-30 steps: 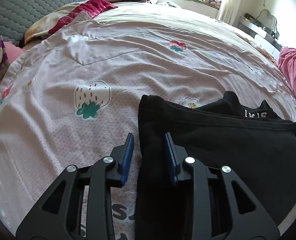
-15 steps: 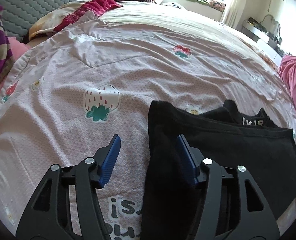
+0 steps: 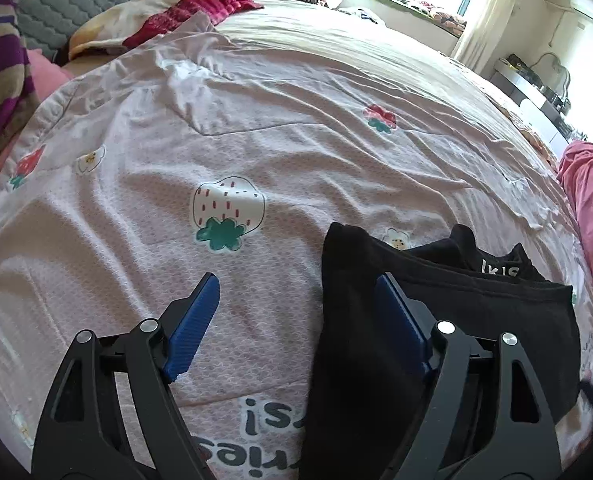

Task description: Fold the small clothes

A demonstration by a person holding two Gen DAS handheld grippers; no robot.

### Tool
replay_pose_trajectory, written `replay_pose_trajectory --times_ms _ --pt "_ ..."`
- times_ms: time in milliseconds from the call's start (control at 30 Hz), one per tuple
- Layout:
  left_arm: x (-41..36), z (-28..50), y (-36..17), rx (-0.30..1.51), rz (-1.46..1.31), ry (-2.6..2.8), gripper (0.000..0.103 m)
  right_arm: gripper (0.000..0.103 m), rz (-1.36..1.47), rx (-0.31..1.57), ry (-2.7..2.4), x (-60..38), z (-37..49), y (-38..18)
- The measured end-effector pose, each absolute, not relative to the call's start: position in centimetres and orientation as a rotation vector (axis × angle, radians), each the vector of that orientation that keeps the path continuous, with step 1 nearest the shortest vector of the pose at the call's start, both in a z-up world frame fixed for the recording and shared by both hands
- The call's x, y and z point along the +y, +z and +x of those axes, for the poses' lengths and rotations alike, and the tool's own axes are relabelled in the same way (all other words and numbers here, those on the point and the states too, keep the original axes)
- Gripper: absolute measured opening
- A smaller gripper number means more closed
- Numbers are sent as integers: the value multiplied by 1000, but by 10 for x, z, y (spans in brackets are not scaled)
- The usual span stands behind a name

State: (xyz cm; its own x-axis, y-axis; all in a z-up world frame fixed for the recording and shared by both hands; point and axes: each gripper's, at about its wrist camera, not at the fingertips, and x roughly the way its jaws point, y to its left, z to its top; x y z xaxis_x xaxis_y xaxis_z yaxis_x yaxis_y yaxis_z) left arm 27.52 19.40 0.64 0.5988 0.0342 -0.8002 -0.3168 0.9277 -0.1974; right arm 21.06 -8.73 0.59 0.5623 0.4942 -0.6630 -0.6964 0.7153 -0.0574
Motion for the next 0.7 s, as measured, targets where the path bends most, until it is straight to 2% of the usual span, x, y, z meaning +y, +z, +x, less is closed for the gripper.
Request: replay_pose_trajectory --times_ms 67,233,467,700 --pt "197 275 8 918 -349 203 80 94 -369 667 756 -70 198 -1" --pt "200 275 12 918 -355 198 82 94 -501 636 801 -24 168 -16" --pt "196 276 16 928 -310 207 92 94 -662 597 766 17 154 -40" --pt "197 277 14 952 -295 208 93 94 -723 582 698 38 165 -54"
